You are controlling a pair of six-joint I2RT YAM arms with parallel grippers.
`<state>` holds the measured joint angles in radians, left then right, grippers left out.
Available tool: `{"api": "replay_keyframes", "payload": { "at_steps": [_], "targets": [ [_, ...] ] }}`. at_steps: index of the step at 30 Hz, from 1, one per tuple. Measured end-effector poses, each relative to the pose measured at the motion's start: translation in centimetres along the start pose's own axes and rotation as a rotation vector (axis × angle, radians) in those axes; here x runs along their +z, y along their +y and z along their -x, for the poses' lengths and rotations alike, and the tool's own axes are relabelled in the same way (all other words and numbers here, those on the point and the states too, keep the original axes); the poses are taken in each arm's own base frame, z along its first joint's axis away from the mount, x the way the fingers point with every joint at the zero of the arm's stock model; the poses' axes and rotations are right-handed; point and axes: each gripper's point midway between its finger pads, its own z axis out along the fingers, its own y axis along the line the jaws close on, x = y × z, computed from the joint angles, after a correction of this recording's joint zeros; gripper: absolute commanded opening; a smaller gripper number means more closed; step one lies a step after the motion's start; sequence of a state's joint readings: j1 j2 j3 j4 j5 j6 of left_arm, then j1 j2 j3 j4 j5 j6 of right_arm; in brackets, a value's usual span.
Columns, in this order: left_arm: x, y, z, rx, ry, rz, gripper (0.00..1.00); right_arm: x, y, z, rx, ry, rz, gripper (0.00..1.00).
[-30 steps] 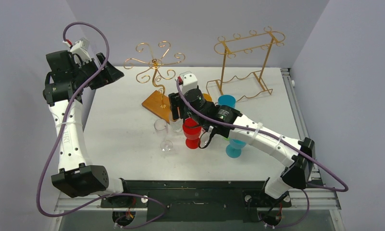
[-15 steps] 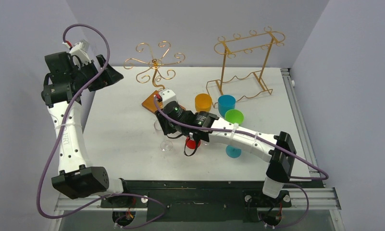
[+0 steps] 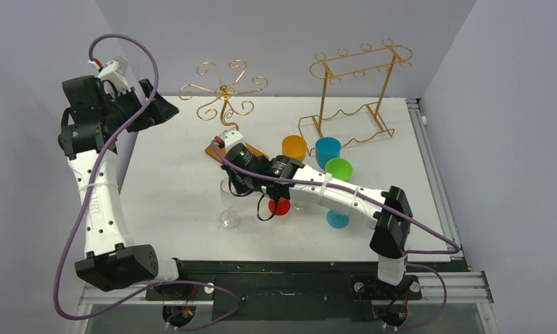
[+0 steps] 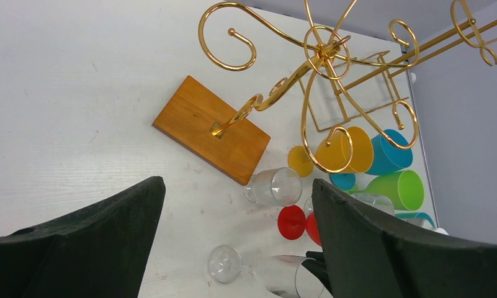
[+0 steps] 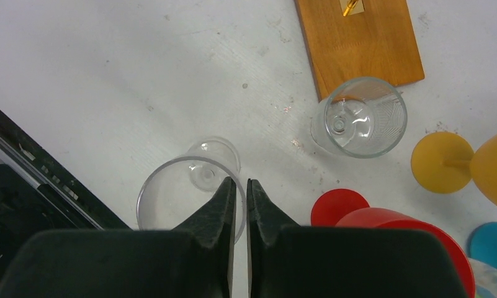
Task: Place the wine glass upside down on the wine glass rack
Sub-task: Move the wine glass to the center of the board.
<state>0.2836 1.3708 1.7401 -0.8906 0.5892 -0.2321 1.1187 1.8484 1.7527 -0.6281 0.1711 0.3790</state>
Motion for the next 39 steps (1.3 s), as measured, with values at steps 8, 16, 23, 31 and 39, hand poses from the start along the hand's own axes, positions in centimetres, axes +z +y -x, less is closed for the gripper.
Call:
{"api": "replay_keyframes", "payload": {
  "at_steps": [8, 16, 23, 31, 39],
  "targets": [
    [-0.1, -0.1, 0.2, -0.005, -0.006, -0.002, 0.87, 0.5, 2.3, 1.7, -0.016, -0.009, 0.033, 0.00],
    [-0.3, -0.4, 0.7, -0.010, -0.019, -0.004, 0.92, 2.0, 6.2, 5.3, -0.041, -0.093, 0.075, 0.00],
    [-0.9, -1.0, 1.7, 0.010, -0.050, -0.003, 0.97, 4.6, 7.0, 5.6, -0.054, -0.097, 0.061, 0.15],
    [-0.9, -0.9, 1.7, 0.004, -0.054, 0.005, 0.96, 5.5, 6.7, 4.6, -0.069, -0.067, 0.050, 0.59],
    [-0.9, -0.5, 2.0, -0.018, -0.066, 0.026, 0.96, 4.4, 5.4, 5.6, -0.045, -0.089, 0.042, 0.61]
  ]
}}
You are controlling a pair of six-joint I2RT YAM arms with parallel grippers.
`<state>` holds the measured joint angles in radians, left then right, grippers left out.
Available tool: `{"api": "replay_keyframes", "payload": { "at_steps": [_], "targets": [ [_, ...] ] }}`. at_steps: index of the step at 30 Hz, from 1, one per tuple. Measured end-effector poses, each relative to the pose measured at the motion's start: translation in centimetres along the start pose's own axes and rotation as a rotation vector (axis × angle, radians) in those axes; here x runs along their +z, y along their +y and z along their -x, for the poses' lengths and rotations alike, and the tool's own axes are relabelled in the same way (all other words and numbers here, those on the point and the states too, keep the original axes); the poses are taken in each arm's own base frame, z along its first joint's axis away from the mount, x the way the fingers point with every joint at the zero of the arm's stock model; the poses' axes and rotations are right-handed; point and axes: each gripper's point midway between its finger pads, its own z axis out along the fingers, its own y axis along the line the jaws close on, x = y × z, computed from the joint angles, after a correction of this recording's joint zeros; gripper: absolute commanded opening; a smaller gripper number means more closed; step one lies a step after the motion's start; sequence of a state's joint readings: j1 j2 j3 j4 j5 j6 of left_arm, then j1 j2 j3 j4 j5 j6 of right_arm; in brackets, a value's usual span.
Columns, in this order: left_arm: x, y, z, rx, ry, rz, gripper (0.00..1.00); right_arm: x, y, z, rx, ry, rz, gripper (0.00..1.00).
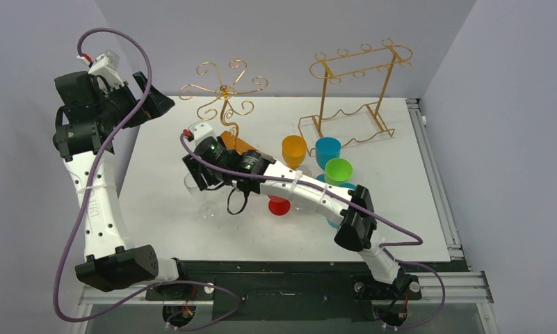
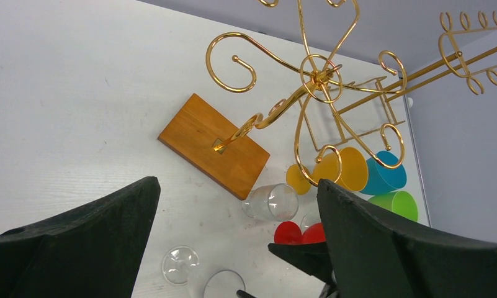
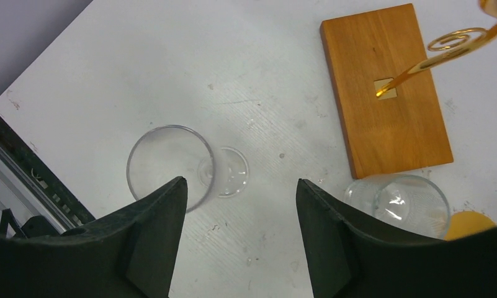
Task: Place the wine glass upside down on the wine glass rack
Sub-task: Move the wine glass to the center of the board, then pick up the wine glass at the center of the board.
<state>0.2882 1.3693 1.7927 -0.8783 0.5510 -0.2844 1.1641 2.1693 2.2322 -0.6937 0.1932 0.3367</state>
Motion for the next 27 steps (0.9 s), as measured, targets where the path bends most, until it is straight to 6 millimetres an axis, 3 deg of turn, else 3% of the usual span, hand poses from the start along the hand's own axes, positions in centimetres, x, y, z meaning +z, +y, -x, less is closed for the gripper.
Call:
{"api": "replay_keyframes", "payload": {
  "at_steps": [10, 13, 20, 27],
  "targets": [
    [0.0, 0.8, 0.1, -0.011, -0.005, 0.018, 0.96, -5.3, -6.9, 4.8, 0.104, -0.119, -0.061, 0.59],
    [-0.1, 1.1, 0.2, -0.015, -0.009, 0.025, 0.96, -5.1, -8.2, 3.4, 0.098, -0.103, -0.105, 0.58],
    [-0.3, 1.6, 0.4, -0.021, -0.015, 0.034, 0.96, -1.3, -10.1, -2.3, 0.025, 0.022, -0.217, 0.58],
    [-0.4, 2.1, 0.5, -0.031, -0.018, 0.038, 0.96, 1.1, -10.8, -4.3, -0.012, 0.056, -0.259, 0.56]
  ]
}}
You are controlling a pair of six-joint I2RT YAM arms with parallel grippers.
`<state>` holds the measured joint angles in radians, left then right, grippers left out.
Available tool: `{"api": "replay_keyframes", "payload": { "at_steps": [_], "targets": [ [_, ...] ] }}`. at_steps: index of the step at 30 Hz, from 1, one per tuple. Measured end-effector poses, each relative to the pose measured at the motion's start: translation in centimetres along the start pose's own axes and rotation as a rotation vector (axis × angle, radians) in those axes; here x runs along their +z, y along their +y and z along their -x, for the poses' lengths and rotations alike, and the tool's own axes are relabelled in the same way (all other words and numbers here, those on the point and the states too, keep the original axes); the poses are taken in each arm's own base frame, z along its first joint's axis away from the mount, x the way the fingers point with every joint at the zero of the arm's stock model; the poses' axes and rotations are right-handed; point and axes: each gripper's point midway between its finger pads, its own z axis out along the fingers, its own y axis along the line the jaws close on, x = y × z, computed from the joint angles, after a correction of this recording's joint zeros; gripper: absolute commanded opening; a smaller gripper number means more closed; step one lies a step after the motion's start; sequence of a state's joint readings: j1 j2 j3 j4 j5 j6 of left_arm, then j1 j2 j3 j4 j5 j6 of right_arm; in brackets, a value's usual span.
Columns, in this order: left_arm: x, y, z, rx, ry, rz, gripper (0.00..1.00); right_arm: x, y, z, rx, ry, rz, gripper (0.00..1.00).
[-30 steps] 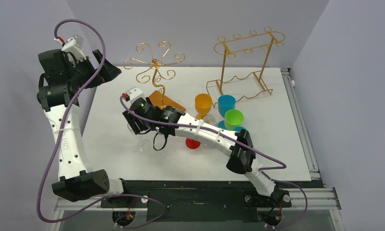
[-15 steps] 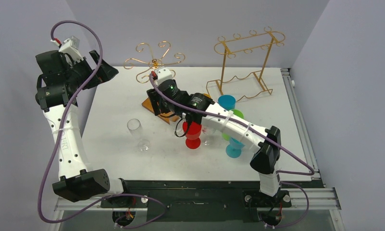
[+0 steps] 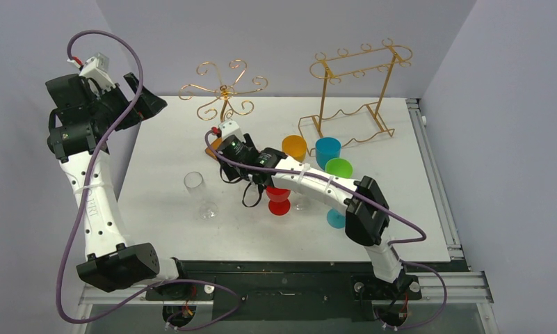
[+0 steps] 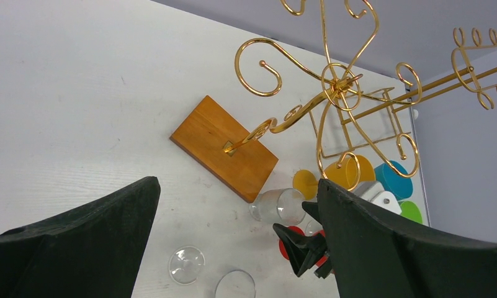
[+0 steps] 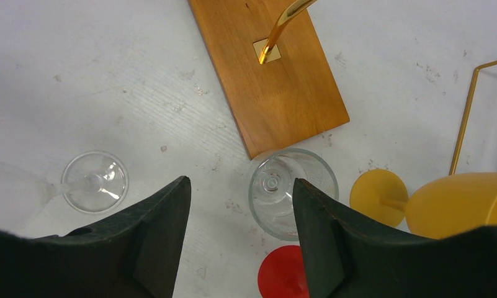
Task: Place the wine glass upside down on the wine glass rack
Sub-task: Pick up the wine glass at the center of the board.
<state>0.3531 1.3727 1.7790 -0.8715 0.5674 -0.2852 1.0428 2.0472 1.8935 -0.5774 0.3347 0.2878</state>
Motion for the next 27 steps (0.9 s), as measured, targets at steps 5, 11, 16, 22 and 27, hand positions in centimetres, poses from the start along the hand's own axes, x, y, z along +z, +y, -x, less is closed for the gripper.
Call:
{"api": "replay_keyframes", "payload": {
  "at_steps": [5, 11, 16, 22, 27],
  "targets": [
    [0.0, -0.1, 0.0, -0.002, 0.003, -0.011, 0.96, 1.1, 0.1, -1.1, -0.006, 0.010, -0.010, 0.54],
    [-0.1, -0.3, -0.1, -0.002, 0.006, -0.021, 0.96, 2.2, -0.2, -3.0, -0.018, 0.031, -0.038, 0.51],
    [-0.1, -0.4, -0.1, -0.002, 0.008, -0.029, 0.96, 2.6, -0.5, -4.4, -0.023, 0.057, -0.055, 0.46],
    [-0.1, -0.5, -0.1, -0.002, 0.010, -0.034, 0.96, 3.0, -0.6, -4.9, -0.013, 0.060, -0.060, 0.36],
    [-0.1, -0.5, -0.2, -0.002, 0.010, -0.035, 0.96, 3.4, -0.6, -4.8, 0.013, 0.056, -0.052, 0.27]
  ]
}}
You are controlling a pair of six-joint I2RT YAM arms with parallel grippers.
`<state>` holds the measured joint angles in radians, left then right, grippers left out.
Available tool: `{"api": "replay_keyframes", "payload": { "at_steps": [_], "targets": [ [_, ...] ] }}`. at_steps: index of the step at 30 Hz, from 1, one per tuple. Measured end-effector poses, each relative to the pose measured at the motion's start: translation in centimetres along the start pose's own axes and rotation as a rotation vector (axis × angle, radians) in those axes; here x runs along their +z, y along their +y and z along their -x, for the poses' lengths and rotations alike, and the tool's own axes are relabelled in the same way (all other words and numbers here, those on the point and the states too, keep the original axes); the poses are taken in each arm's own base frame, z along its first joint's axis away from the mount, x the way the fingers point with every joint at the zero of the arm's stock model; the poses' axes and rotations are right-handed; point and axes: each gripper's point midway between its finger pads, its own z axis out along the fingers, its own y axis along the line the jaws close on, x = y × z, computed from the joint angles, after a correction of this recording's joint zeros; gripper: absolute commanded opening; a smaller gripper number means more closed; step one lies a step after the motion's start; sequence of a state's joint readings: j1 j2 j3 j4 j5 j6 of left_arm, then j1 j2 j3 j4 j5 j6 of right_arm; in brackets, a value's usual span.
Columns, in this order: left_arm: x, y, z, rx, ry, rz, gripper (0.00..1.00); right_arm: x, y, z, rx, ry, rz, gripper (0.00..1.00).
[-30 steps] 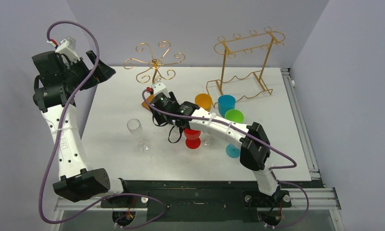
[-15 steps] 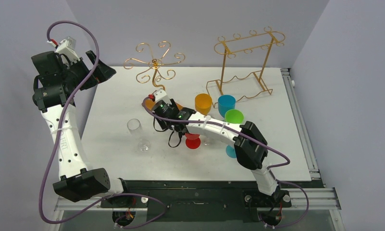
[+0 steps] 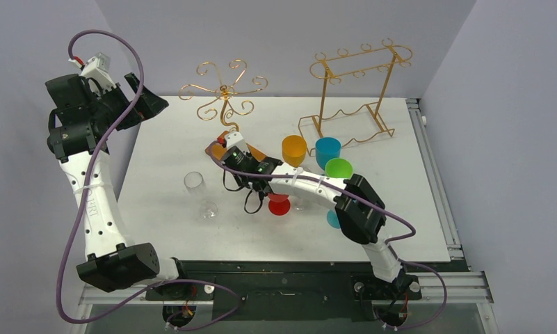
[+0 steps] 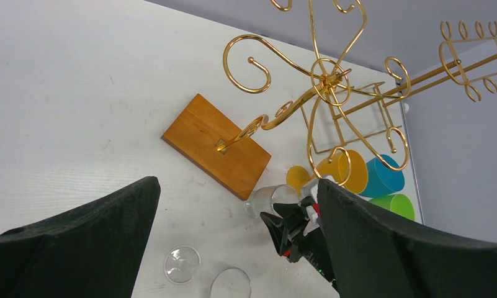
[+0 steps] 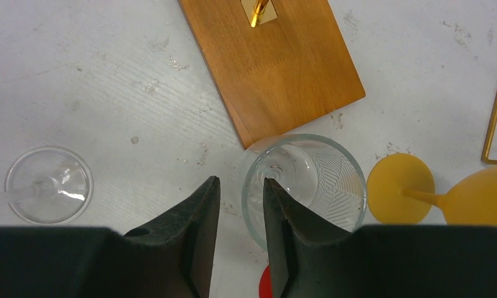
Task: Place the wine glass upside down on the wine glass rack
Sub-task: Pick up the wine glass at the center of the board.
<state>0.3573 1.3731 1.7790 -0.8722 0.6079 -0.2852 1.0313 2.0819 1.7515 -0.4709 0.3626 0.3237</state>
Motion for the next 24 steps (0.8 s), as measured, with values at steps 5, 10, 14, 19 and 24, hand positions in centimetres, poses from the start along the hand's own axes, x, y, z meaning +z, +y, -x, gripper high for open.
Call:
{"api": "replay_keyframes", "payload": {
  "at_steps": [5, 10, 14, 19, 24],
  "targets": [
    [0.0, 0.0, 0.0, 0.000, 0.000, 0.000, 0.96, 1.9, 0.4, -1.1, -0.003, 0.031, 0.005, 0.26],
    [0.0, 0.0, 0.0, 0.000, 0.002, -0.002, 0.96, 2.7, 1.0, -2.2, -0.019, 0.063, 0.015, 0.23],
    [0.0, -0.1, -0.1, 0.000, 0.002, -0.003, 0.96, 2.4, 1.7, -2.6, -0.031, 0.068, 0.026, 0.01],
    [0.0, -0.2, -0.1, -0.001, 0.005, -0.010, 0.96, 2.1, 1.7, -2.8, -0.043, 0.070, 0.016, 0.00],
    [-0.1, -0.4, -0.3, -0.004, 0.013, -0.023, 0.96, 1.5, 1.6, -2.5, -0.044, 0.070, 0.021, 0.00]
  ]
}}
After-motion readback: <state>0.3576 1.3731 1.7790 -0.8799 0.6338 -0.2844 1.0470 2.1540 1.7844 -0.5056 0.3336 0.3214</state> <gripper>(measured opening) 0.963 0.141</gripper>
